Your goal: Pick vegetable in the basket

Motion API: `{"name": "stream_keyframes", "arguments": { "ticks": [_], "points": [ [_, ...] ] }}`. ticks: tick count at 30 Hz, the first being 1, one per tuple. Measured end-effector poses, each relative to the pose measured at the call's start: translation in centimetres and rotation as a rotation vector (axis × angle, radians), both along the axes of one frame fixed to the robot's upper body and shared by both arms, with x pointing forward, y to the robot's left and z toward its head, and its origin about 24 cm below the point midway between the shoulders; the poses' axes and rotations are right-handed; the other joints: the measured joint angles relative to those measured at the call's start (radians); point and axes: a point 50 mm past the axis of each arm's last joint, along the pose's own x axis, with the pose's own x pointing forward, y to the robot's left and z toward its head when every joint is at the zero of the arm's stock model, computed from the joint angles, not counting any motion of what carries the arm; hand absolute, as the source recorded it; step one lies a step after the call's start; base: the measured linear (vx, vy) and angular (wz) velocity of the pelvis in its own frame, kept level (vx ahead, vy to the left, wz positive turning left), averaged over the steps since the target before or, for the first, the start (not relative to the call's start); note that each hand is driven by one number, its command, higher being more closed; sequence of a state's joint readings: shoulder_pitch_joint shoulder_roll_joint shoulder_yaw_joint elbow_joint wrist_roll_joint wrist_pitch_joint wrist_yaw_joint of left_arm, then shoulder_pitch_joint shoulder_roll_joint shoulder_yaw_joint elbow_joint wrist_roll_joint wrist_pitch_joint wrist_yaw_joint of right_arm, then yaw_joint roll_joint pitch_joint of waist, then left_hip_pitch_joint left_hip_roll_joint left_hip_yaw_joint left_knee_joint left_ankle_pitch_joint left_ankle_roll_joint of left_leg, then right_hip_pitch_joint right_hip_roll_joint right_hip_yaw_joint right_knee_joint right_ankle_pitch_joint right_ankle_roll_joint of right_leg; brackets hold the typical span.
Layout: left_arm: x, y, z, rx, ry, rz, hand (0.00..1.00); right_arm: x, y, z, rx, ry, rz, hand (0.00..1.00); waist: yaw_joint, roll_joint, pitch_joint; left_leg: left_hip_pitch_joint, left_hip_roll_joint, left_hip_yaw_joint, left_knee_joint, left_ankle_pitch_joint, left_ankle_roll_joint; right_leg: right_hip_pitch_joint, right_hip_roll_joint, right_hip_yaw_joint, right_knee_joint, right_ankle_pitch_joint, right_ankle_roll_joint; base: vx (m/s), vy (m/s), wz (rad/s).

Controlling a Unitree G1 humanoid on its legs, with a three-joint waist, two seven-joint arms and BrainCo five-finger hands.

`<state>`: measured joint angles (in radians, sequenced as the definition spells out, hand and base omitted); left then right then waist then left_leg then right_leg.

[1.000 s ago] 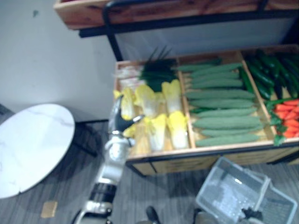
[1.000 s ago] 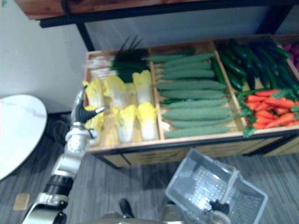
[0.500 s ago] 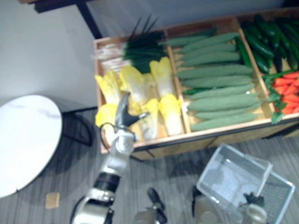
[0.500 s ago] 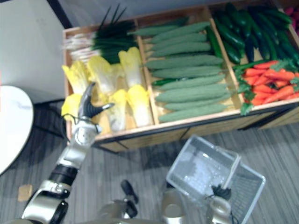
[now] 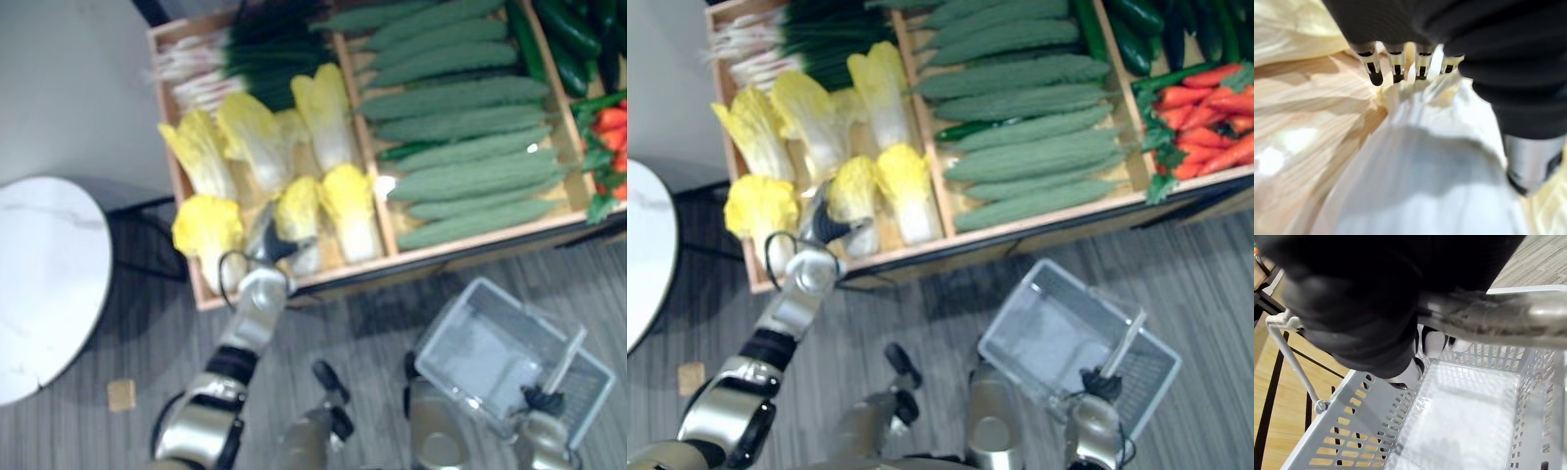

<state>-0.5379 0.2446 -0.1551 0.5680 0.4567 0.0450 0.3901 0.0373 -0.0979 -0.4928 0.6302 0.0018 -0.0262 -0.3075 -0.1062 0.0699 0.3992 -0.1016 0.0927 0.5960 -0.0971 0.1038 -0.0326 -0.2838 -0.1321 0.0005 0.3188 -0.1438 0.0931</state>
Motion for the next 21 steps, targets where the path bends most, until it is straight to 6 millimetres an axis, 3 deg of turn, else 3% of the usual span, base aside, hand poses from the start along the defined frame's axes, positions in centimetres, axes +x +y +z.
{"name": "stream_keyframes", "arguments": {
  "ticks": [6, 13, 19, 21],
  "points": [
    [1.5, 0.9, 1.3, 0.122, -0.031, 0.046, 1.0, 0.8, 0.1, 0.4, -0.013, -0.016, 0.01, 1.0, 0.0, 0.004, 0.009, -0.018, 0.001, 0.024, 0.0, -0.002, -0.004, -0.035, 0.003, 0.017, 0.012, 0.0, 0.001, 0.05, -0.048, -0.07],
    [2.1, 1.1, 2.4, 0.135, -0.05, 0.054, 1.0, 1.9, 0.5, 0.7, -0.02, -0.028, 0.05, 1.0, 0.0, -0.001, 0.017, -0.02, 0.0, 0.027, 0.0, -0.005, -0.006, -0.037, 0.004, 0.026, 0.001, 0.004, 0.007, 0.06, -0.053, -0.04],
    [2.0, 0.3, 2.1, 0.154, -0.043, 0.018, 1.0, 2.0, 0.9, 0.5, -0.016, -0.018, 0.07, 1.0, -0.01, -0.006, 0.02, 0.011, 0.002, -0.008, 0.0, -0.005, -0.006, 0.036, 0.0, -0.01, -0.041, 0.008, 0.013, 0.08, -0.045, 0.15],
    [1.5, -0.2, 2.1, 0.143, -0.055, -0.015, 1.0, 1.7, 1.0, 0.0, -0.003, 0.005, 0.07, 1.0, -0.025, -0.019, 0.025, 0.04, 0.002, -0.037, 0.0, -0.007, -0.009, 0.092, -0.005, -0.041, -0.062, 0.008, 0.013, 0.09, -0.023, 0.34]
  ]
}}
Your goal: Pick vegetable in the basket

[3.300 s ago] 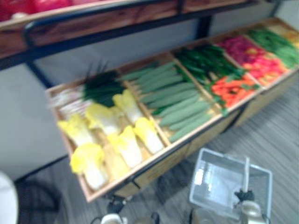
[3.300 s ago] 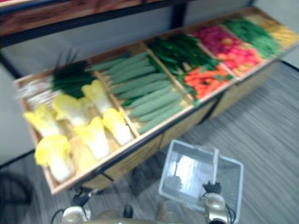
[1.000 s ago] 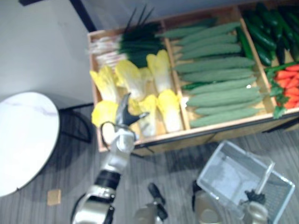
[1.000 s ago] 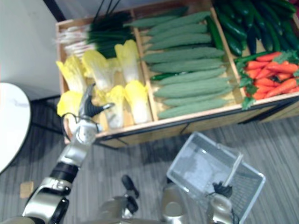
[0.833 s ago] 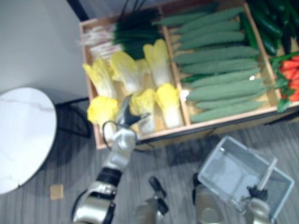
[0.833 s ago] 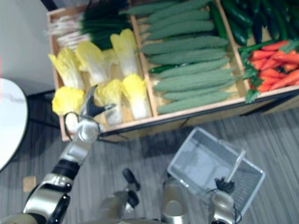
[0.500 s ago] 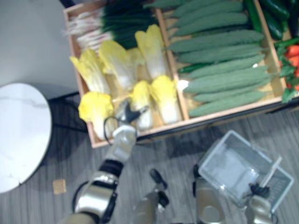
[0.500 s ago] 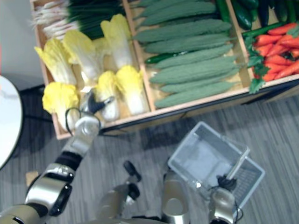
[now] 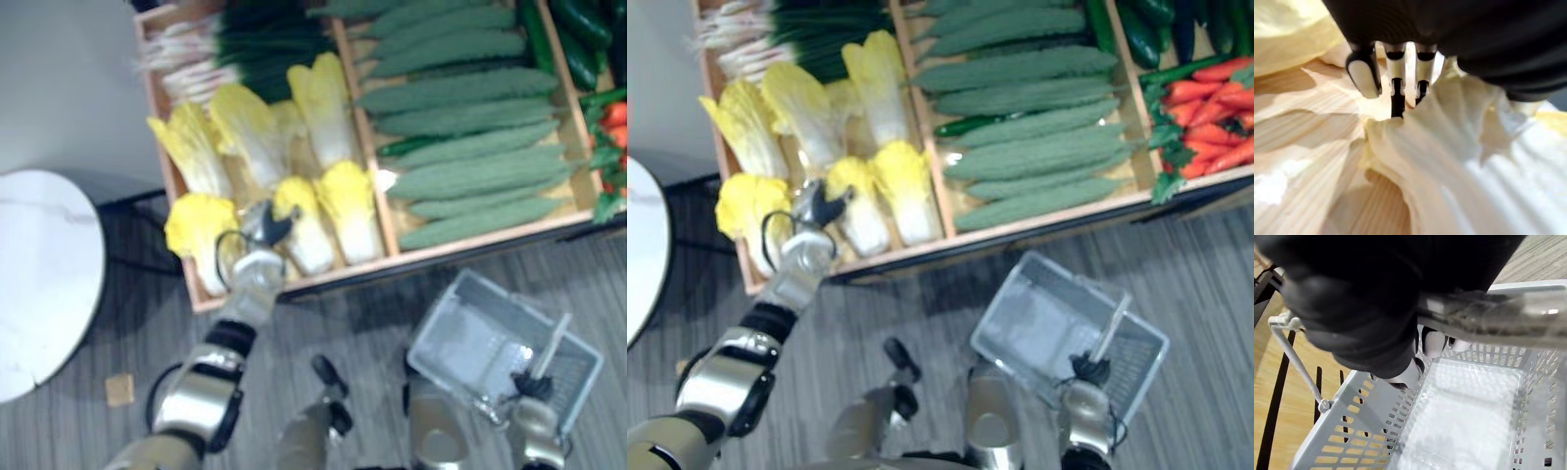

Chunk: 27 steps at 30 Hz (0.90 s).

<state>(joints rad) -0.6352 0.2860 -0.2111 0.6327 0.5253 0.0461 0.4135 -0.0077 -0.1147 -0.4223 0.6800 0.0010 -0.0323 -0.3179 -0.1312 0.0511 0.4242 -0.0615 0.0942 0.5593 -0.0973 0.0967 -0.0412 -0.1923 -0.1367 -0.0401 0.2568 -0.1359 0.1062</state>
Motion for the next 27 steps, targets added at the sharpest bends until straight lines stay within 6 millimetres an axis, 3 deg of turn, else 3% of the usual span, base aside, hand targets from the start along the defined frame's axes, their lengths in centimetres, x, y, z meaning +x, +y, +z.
{"name": "stream_keyframes", "arguments": {
  "ticks": [6, 16, 18, 20, 21, 23, 25, 26, 27],
  "points": [
    [-1.8, -1.6, 0.8, -0.052, -0.078, -0.087, 1.0, -1.5, 0.2, -1.2, 0.035, 0.056, -0.03, 1.0, 0.002, -0.021, -0.006, 0.051, -0.003, -0.038, 0.0, -0.001, -0.001, 0.078, -0.004, -0.028, -0.012, 0.0, 0.0, 0.05, 0.0, 0.19],
    [-4.3, -3.2, 4.7, -0.19, -0.318, -0.115, 1.0, -8.6, 0.2, -4.0, 0.126, 0.201, -0.199, 1.0, 0.025, -0.073, -0.112, 0.126, -0.004, -0.072, -0.007, -0.029, -0.009, 0.176, -0.007, -0.073, -0.026, -0.002, -0.002, -0.02, 0.001, 0.07],
    [-5.6, -2.4, 5.8, -0.222, -0.4, -0.085, 1.0, -8.5, 0.0, -3.9, 0.122, 0.2, -0.204, 1.0, 0.027, -0.075, -0.117, 0.149, -0.002, -0.033, -0.005, -0.032, -0.009, 0.181, -0.052, -0.211, -0.023, -0.04, -0.063, -0.05, 0.034, -0.44],
    [-8.4, -0.8, 6.9, -0.259, -0.516, -0.032, 1.0, -7.8, -0.7, -3.3, 0.091, 0.177, -0.204, 1.0, 0.041, -0.052, -0.144, 0.161, 0.024, 0.069, 0.0, -0.042, 0.001, 0.189, -0.191, -0.582, 0.057, -0.051, -0.188, 0.01, 0.048, -1.31],
    [-10.1, 0.2, 7.6, -0.264, -0.582, 0.001, 1.0, -7.2, -0.9, -2.9, 0.068, 0.158, -0.198, 1.0, 0.063, -0.06, -0.15, 0.187, 0.032, 0.138, 0.001, -0.045, 0.001, 0.197, -0.26, -0.733, 0.114, -0.01, -0.225, 0.02, 0.017, -1.7],
    [-12.0, 1.5, 7.7, -0.256, -0.639, 0.058, 1.0, -5.8, -0.7, -2.4, 0.032, 0.147, -0.121, 1.0, 0.085, -0.069, -0.157, 0.227, 0.065, 0.253, 0.043, -0.063, -0.028, 0.187, -0.265, -0.812, 0.141, 0.032, -0.173, 0.01, -0.098, -1.86],
    [-12.7, 1.0, 7.2, -0.246, -0.632, 0.037, 1.0, -4.9, -0.2, -2.0, 0.014, 0.132, -0.058, 1.0, 0.077, -0.067, -0.168, 0.242, 0.125, 0.328, 0.143, -0.127, -0.064, 0.173, -0.218, -0.763, 0.115, 0.025, -0.143, 0.06, -0.183, -1.59],
    [-12.7, 0.1, 6.7, -0.267, -0.611, 0.001, 1.0, -4.5, 0.2, -1.8, 0.009, 0.126, -0.018, 1.0, 0.075, -0.063, -0.18, 0.24, 0.188, 0.379, 0.251, -0.192, -0.091, 0.156, -0.184, -0.713, 0.104, 0.009, -0.103, 0.12, -0.238, -1.61],
    [-12.9, -0.8, 6.1, -0.293, -0.58, -0.04, 1.0, -4.1, 0.3, -1.4, -0.012, 0.113, 0.018, 1.0, 0.074, -0.04, -0.192, 0.24, 0.273, 0.424, 0.377, -0.251, -0.101, 0.131, -0.138, -0.653, 0.103, -0.019, -0.096, 0.12, -0.233, -1.64]
  ]
}}
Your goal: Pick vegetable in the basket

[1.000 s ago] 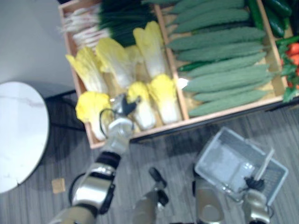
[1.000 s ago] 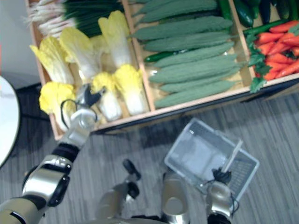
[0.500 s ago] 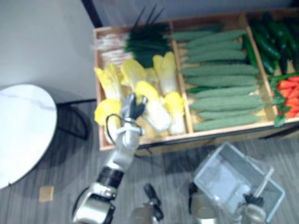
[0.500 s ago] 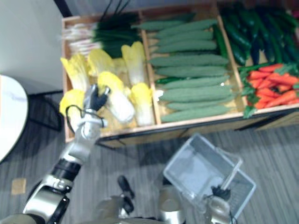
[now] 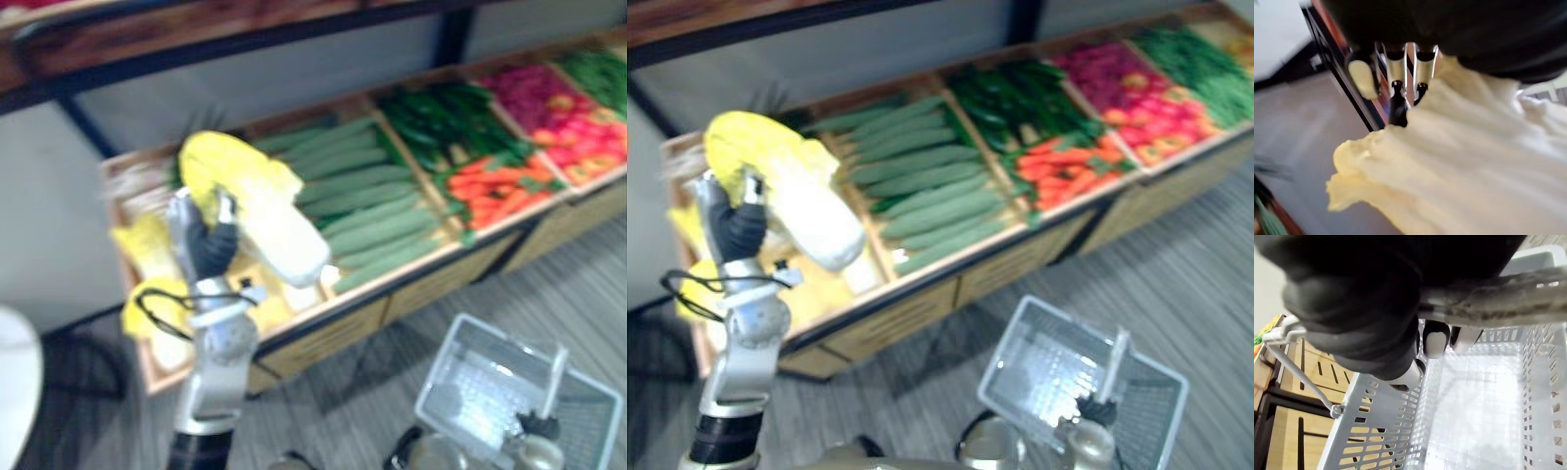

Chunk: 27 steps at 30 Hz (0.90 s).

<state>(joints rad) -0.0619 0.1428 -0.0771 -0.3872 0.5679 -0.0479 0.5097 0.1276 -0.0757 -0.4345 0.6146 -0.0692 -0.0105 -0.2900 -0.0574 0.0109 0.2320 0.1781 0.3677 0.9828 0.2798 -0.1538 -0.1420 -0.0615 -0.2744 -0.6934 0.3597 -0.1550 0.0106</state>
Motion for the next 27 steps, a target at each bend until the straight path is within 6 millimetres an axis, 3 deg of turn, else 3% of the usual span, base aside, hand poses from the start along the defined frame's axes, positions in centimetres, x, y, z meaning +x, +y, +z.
{"name": "stream_keyframes", "arguments": {
  "ticks": [1, 2, 3, 4, 5, 8, 10, 12, 14, 15, 17, 19, 21, 23, 24, 25, 26, 27],
  "points": [
    [0.0, -0.4, -0.4, -0.008, 0.018, -0.021, 1.0, 0.1, 0.0, 0.2, -0.008, -0.008, 0.014, 1.0, 0.001, 0.011, -0.006, 0.0, 0.038, 0.01, 0.067, -0.02, 0.014, -0.01, 0.021, 0.037, 0.002, -0.012, 0.001, 0.13, -0.164, -1.77],
    [0.0, -1.3, -1.5, -0.014, 0.066, -0.068, 1.0, 0.6, 0.3, 0.6, -0.014, -0.023, 0.044, 1.0, 0.002, 0.022, -0.013, -0.009, 0.12, -0.023, 0.223, -0.012, 0.072, -0.024, 0.064, 0.105, 0.003, -0.022, -0.012, 0.12, -0.097, -1.47],
    [0.0, -1.5, -2.2, -0.012, 0.098, -0.083, 1.0, 0.7, 0.5, 0.7, -0.015, -0.026, 0.063, 1.0, 0.002, 0.022, -0.013, -0.023, 0.153, -0.073, 0.3, 0.013, 0.121, -0.026, 0.093, 0.142, 0.0, -0.024, -0.018, 0.23, -0.173, -2.59],
    [-0.1, -1.8, -4.7, -0.019, 0.218, -0.105, 1.0, 1.2, 0.9, 1.4, -0.035, -0.047, 0.112, 1.0, 0.001, 0.029, -0.017, -0.128, 0.153, -0.377, 0.499, 0.023, 0.129, -0.029, 0.155, 0.271, -0.017, -0.03, -0.04, 0.25, -0.124, -2.6],
    [-0.4, -1.9, -5.8, -0.028, 0.269, -0.116, 1.0, 1.5, 1.0, 1.7, -0.044, -0.056, 0.131, 1.0, 0.001, 0.035, -0.021, -0.179, 0.075, -0.519, 0.528, -0.031, 0.101, -0.038, 0.175, 0.347, -0.017, -0.031, -0.047, 0.3, -0.071, -2.94],
    [-1.5, -1.6, -8.9, -0.127, 0.4, -0.153, 1.0, 2.7, 2.4, 2.5, -0.052, -0.098, 0.214, 1.0, 0.012, 0.033, -0.022, -0.27, -0.105, -0.738, 0.438, -0.142, 0.11, -0.028, 0.222, 0.533, -0.031, -0.029, -0.052, 0.27, 0.086, -1.82],
    [-1.9, -1.4, -10.0, -0.14, 0.455, -0.149, 1.0, 3.4, 3.0, 2.9, -0.063, -0.119, 0.263, 1.0, 0.026, 0.035, -0.024, -0.306, -0.191, -0.852, 0.3, -0.156, 0.102, -0.021, 0.236, 0.626, -0.048, -0.029, -0.051, 0.24, 0.174, -1.69],
    [-2.3, -1.3, -10.9, -0.143, 0.488, -0.143, 1.0, 4.0, 3.4, 3.4, -0.085, -0.138, 0.305, 1.0, 0.042, 0.037, -0.028, -0.335, -0.265, -0.967, 0.095, -0.125, 0.087, -0.024, 0.243, 0.725, -0.067, -0.028, -0.044, 0.23, 0.241, -1.65],
    [-2.5, -1.3, -11.8, -0.162, 0.524, -0.131, 1.0, 4.3, 3.7, 3.5, -0.092, -0.142, 0.325, 1.0, 0.056, 0.055, -0.045, -0.306, -0.277, -0.979, -0.005, -0.001, 0.067, -0.025, 0.26, 0.796, -0.082, -0.021, -0.001, 0.27, 0.268, -1.2],
    [-2.4, -1.2, -12.7, -0.16, 0.563, -0.124, 1.0, 4.2, 4.3, 3.5, -0.08, -0.146, 0.344, 1.0, 0.052, 0.035, -0.054, -0.297, -0.288, -0.928, -0.013, -0.004, 0.084, -0.007, 0.241, 0.834, -0.126, 0.004, 0.04, 0.32, 0.273, -0.85],
    [-2.2, -1.5, -12.9, -0.154, 0.583, -0.144, 1.0, 4.2, 4.9, 3.4, -0.06, -0.151, 0.349, 1.0, 0.037, 0.006, -0.058, -0.288, -0.31, -0.891, -0.01, -0.011, 0.103, -0.002, 0.214, 0.859, -0.167, 0.019, 0.064, 0.29, 0.252, -0.54],
    [-2.2, -2.1, -13.0, -0.158, 0.594, -0.176, 1.0, 4.2, 5.4, 3.3, -0.039, -0.155, 0.358, 1.0, 0.039, -0.007, -0.057, -0.256, -0.324, -0.849, -0.028, -0.019, 0.117, -0.007, 0.194, 0.857, -0.144, 0.023, 0.072, 0.26, 0.206, -0.52],
    [-2.2, -2.9, -13.1, -0.147, 0.607, -0.221, 1.0, 4.2, 6.1, 3.0, -0.019, -0.152, 0.367, 1.0, 0.037, -0.011, -0.055, -0.173, -0.331, -0.811, -0.084, -0.04, 0.14, -0.038, 0.184, 0.804, -0.01, -0.003, 0.113, 0.19, 0.104, -0.52],
    [-1.8, -3.6, -13.2, -0.086, 0.626, -0.298, 1.0, 4.5, 8.3, 2.8, 0.037, -0.164, 0.407, 1.0, 0.029, -0.041, -0.039, -0.077, -0.332, -0.792, -0.133, -0.047, 0.145, -0.129, 0.123, 0.633, 0.275, -0.004, 0.145, 0.16, 0.044, -0.22],
    [-1.7, -3.8, -13.4, -0.071, 0.638, -0.321, 1.0, 4.6, 8.7, 2.7, 0.046, -0.166, 0.416, 1.0, 0.025, -0.048, -0.041, -0.058, -0.332, -0.793, -0.141, -0.049, 0.147, -0.149, 0.1, 0.588, 0.327, -0.009, 0.137, 0.18, -0.061, 0.07],
    [-1.6, -4.4, -13.8, -0.05, 0.665, -0.359, 1.0, 4.8, 9.2, 2.8, 0.049, -0.17, 0.439, 1.0, 0.016, -0.048, -0.042, -0.04, -0.326, -0.79, -0.141, -0.062, 0.146, -0.176, 0.06, 0.515, 0.391, -0.046, 0.087, 0.23, -0.101, -0.03],
    [-1.8, -5.1, -14.2, -0.032, 0.689, -0.399, 1.0, 5.4, 9.6, 3.2, 0.034, -0.183, 0.473, 1.0, 0.012, -0.049, -0.046, -0.032, -0.313, -0.783, -0.136, -0.079, 0.131, -0.196, 0.042, 0.469, 0.374, -0.066, 0.056, 0.23, -0.12, -0.12],
    [-2.0, -5.6, -14.5, -0.011, 0.706, -0.43, 1.0, 5.9, 10.0, 3.6, 0.022, -0.201, 0.499, 1.0, 0.011, -0.049, -0.046, -0.032, -0.302, -0.779, -0.133, -0.087, 0.121, -0.209, 0.038, 0.446, 0.32, -0.07, 0.048, 0.15, -0.109, -0.18]
  ]
}}
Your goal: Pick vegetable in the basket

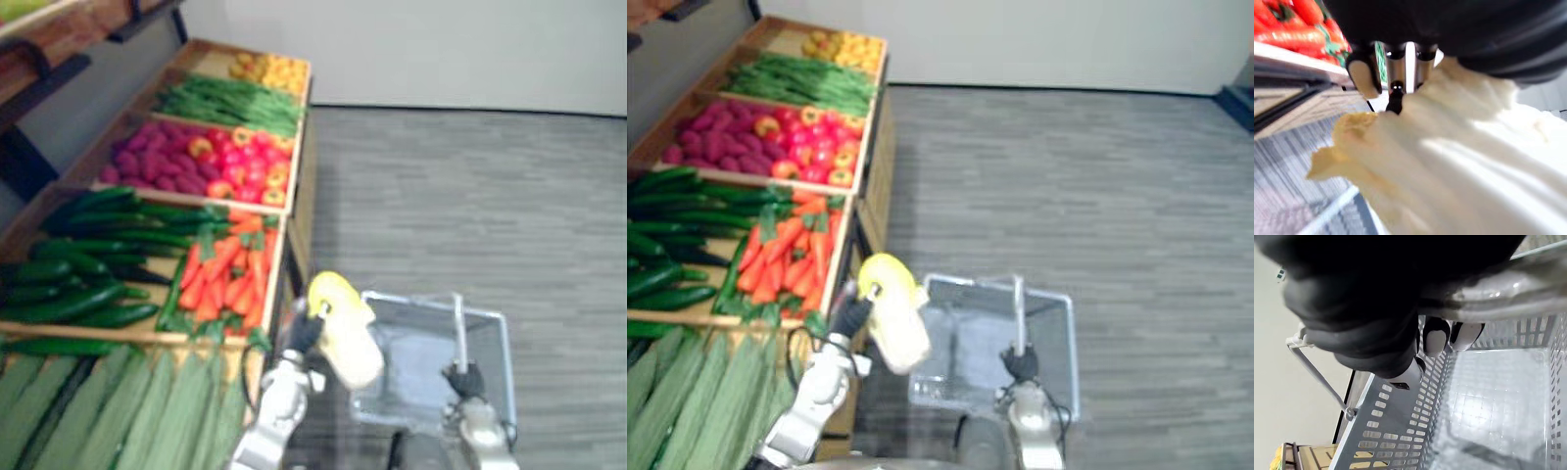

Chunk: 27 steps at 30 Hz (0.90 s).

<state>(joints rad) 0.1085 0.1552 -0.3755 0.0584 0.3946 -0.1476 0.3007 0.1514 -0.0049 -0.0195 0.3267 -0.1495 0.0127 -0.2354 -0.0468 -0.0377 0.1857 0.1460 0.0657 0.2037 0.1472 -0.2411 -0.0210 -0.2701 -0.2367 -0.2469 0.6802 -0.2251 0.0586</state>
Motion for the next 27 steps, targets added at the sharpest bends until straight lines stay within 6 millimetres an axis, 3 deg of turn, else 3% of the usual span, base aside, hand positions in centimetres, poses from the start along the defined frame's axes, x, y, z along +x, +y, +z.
{"name": "stream_keyframes", "arguments": {
  "ticks": [1, 2, 3, 4, 5, 6, 9, 11, 13, 15, 16, 17, 18, 19, 20, 21, 22, 24, 25, 27],
  "points": [
    [-0.1, -0.3, -0.2, 0.01, 0.008, -0.025, 1.0, 0.4, 0.3, 0.3, -0.001, -0.017, 0.015, 1.0, -0.003, -0.002, -0.001, -0.001, 0.006, 0.002, 0.0, -0.005, -0.008, -0.007, -0.001, -0.009, -0.05, 0.002, -0.004, 0.17, -0.16, -0.16],
    [-0.2, -1.0, -0.8, 0.039, 0.035, -0.09, 1.0, 1.0, 0.8, 0.9, 0.001, -0.046, 0.039, 1.0, -0.006, -0.015, -0.008, -0.01, 0.015, 0.007, 0.013, -0.019, -0.03, -0.002, 0.0, -0.02, -0.213, 0.037, -0.003, 0.24, -0.232, -0.15],
    [-0.1, -1.7, -1.6, 0.075, 0.067, -0.139, 1.0, 1.5, 1.0, 1.3, 0.0, -0.067, 0.05, 1.0, -0.007, 0.011, -0.003, -0.02, 0.041, 0.009, 0.038, -0.04, -0.061, 0.015, 0.029, -0.034, -0.289, 0.129, -0.005, 0.25, -0.245, -0.16],
    [-0.2, -2.3, -1.9, 0.077, 0.083, -0.164, 1.0, 1.7, 0.8, 1.4, -0.007, -0.073, 0.053, 1.0, -0.007, 0.031, -0.006, -0.023, 0.066, 0.016, 0.034, -0.035, -0.067, 0.029, 0.054, -0.046, -0.313, 0.14, -0.015, 0.32, -0.282, -0.22],
    [-0.2, -3.2, -1.8, 0.089, 0.078, -0.213, 1.0, 2.0, 0.6, 1.8, -0.014, -0.09, 0.054, 1.0, -0.009, 0.054, -0.007, -0.015, 0.089, 0.044, 0.011, -0.026, -0.08, 0.032, 0.086, -0.047, -0.321, 0.141, -0.019, 0.3, -0.232, -0.23],
    [-0.1, -4.0, -1.5, 0.103, 0.06, -0.248, 1.0, 2.0, 0.6, 1.9, -0.012, -0.093, 0.052, 1.0, -0.007, 0.06, -0.007, 0.009, 0.101, 0.063, -0.019, -0.01, -0.08, 0.033, 0.101, -0.047, -0.305, 0.133, -0.032, 0.3, -0.206, -0.17],
    [0.5, -5.0, -1.2, 0.122, 0.038, -0.31, 1.0, 1.9, 0.3, 1.9, -0.02, -0.093, 0.05, 1.0, -0.011, 0.057, -0.004, 0.071, 0.104, 0.074, -0.079, 0.047, -0.102, 0.058, 0.111, -0.044, -0.287, 0.124, -0.045, 0.17, -0.082, -0.03],
    [0.4, -5.0, -1.2, 0.119, 0.035, -0.314, 1.0, 1.8, 0.5, 2.1, -0.015, -0.102, 0.073, 1.0, -0.011, 0.058, -0.005, 0.066, 0.112, 0.089, -0.047, 0.043, -0.105, 0.069, 0.115, -0.04, -0.308, 0.116, -0.039, 0.07, -0.033, -0.12],
    [0.1, -4.6, -1.7, 0.129, 0.054, -0.309, 1.0, 1.7, 1.6, 2.3, 0.009, -0.108, 0.128, 1.0, -0.009, 0.063, -0.002, 0.031, 0.135, 0.088, 0.051, 0.001, -0.114, 0.108, 0.142, -0.045, -0.386, 0.08, -0.032, 0.07, -0.042, -0.14],
    [-0.2, -3.9, -2.9, 0.141, 0.107, -0.28, 1.0, 1.4, 2.7, 2.1, 0.047, -0.097, 0.176, 1.0, -0.007, 0.063, 0.0, -0.069, 0.191, 0.078, 0.297, -0.012, -0.11, 0.158, 0.17, -0.044, -0.457, 0.1, -0.036, 0.1, -0.033, -0.13],
    [-0.4, -3.7, -3.3, 0.144, 0.13, -0.266, 1.0, 1.2, 3.0, 2.2, 0.048, -0.098, 0.21, 1.0, -0.007, 0.086, 0.007, -0.137, 0.243, 0.049, 0.493, 0.001, -0.093, 0.211, 0.208, -0.044, -0.498, 0.108, -0.045, 0.19, -0.05, -0.23],
    [-0.6, -3.6, -3.5, 0.134, 0.142, -0.252, 1.0, 1.2, 3.2, 2.3, 0.055, -0.096, 0.254, 1.0, -0.004, 0.107, 0.011, -0.194, 0.281, -0.002, 0.648, 0.056, -0.088, 0.257, 0.243, -0.03, -0.523, 0.108, -0.06, 0.14, -0.026, -0.32],
    [-0.6, -3.5, -3.6, 0.129, 0.149, -0.241, 1.0, 1.2, 3.3, 2.3, 0.054, -0.095, 0.276, 1.0, -0.001, 0.107, 0.011, -0.216, 0.28, -0.027, 0.701, 0.056, -0.089, 0.274, 0.245, -0.02, -0.531, 0.106, -0.065, 0.18, 0.023, -0.48],
    [-0.4, -3.3, -3.6, 0.126, 0.151, -0.217, 1.0, 1.4, 3.4, 2.7, 0.059, -0.114, 0.298, 1.0, 0.009, 0.091, 0.017, -0.252, 0.251, -0.045, 0.719, -0.004, -0.088, 0.289, 0.236, 0.008, -0.547, 0.103, -0.067, 0.24, 0.076, -0.56],
    [0.1, -3.2, -3.3, 0.129, 0.13, -0.189, 1.0, 1.9, 3.9, 3.5, 0.086, -0.15, 0.31, 1.0, 0.022, 0.09, 0.018, -0.29, 0.197, -0.047, 0.684, -0.063, -0.075, 0.3, 0.212, 0.04, -0.562, 0.103, -0.067, 0.24, 0.076, -0.58],
    [0.3, -3.1, -3.1, 0.131, 0.123, -0.178, 1.0, 2.1, 4.3, 3.8, 0.106, -0.162, 0.323, 1.0, 0.025, 0.075, 0.024, -0.311, 0.166, -0.046, 0.651, -0.082, -0.066, 0.305, 0.198, 0.056, -0.57, 0.104, -0.067, 0.25, 0.111, -0.58],
    [0.6, -2.8, -3.0, 0.134, 0.111, -0.157, 1.0, 2.3, 5.2, 4.2, 0.147, -0.179, 0.364, 1.0, 0.03, 0.06, 0.033, -0.351, 0.108, -0.039, 0.507, -0.087, -0.056, 0.33, 0.165, 0.069, -0.593, 0.106, -0.059, 0.21, 0.133, -0.34],
    [0.8, -2.8, -2.8, 0.143, 0.097, -0.141, 1.0, 2.3, 5.7, 4.6, 0.173, -0.197, 0.387, 1.0, 0.03, 0.062, 0.033, -0.381, 0.063, -0.024, 0.295, -0.011, -0.041, 0.346, 0.14, 0.071, -0.605, 0.095, -0.025, 0.27, 0.194, -0.18],
    [1.0, -3.1, -2.6, 0.142, 0.083, -0.132, 1.0, 2.4, 5.9, 4.8, 0.174, -0.206, 0.412, 1.0, 0.035, 0.093, 0.024, -0.369, 0.052, -0.019, 0.141, 0.179, -0.012, 0.36, 0.14, 0.086, -0.599, 0.083, 0.017, 0.34, 0.235, -0.22],
    [1.4, -2.8, -2.5, 0.155, 0.08, -0.105, 1.0, 2.2, 6.8, 5.2, 0.196, -0.224, 0.439, 1.0, 0.049, 0.043, 0.021, -0.326, -0.007, 0.012, 0.092, 0.183, 0.021, 0.383, 0.09, 0.091, -0.628, 0.092, 0.038, 0.4, 0.23, 0.01]
  ]
}}
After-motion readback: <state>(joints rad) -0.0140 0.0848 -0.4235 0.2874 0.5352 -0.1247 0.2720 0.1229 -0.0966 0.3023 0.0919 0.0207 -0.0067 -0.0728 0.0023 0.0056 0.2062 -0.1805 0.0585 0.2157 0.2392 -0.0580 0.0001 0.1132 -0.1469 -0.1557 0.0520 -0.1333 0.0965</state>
